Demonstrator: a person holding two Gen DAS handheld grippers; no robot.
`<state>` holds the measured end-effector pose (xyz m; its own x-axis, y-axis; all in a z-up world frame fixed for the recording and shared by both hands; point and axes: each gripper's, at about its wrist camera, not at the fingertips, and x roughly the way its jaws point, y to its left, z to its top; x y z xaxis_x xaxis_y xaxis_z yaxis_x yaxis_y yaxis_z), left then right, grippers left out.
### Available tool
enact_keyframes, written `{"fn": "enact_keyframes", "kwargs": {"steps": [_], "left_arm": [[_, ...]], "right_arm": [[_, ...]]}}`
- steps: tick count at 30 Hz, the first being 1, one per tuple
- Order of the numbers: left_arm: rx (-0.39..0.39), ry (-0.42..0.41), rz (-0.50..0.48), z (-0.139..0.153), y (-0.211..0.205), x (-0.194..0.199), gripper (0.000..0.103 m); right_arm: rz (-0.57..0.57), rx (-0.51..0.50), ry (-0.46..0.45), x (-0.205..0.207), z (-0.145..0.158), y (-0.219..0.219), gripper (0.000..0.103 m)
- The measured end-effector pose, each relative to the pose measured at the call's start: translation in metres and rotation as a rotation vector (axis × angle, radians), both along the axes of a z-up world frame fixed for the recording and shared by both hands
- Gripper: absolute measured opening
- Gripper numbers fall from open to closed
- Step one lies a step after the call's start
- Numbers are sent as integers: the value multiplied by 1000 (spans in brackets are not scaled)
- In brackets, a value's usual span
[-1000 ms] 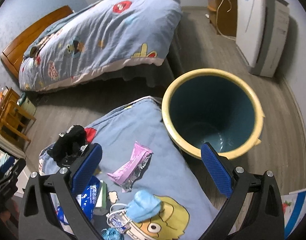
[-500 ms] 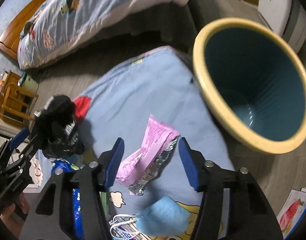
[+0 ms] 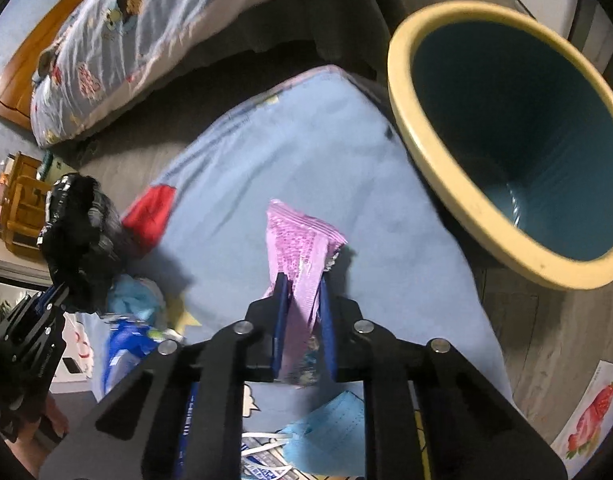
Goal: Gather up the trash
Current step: 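Carry both items over the teal bin and open both tools to drop them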
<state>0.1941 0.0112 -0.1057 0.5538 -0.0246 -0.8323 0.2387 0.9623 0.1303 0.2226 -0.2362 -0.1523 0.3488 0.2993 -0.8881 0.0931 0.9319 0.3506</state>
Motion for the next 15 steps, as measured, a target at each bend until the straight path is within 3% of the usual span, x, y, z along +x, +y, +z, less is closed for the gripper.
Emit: {"fn": "enact_keyframes", "kwargs": {"steps": [8,15], "left_arm": [[-82,-168,73,53,5,-5,12],[-93,-243,-9,81,-37,-22,12]], "right_arm": [[-15,67,-154,3,66,-22,14],[-48,45,-325,11,133,-72,14]]}}
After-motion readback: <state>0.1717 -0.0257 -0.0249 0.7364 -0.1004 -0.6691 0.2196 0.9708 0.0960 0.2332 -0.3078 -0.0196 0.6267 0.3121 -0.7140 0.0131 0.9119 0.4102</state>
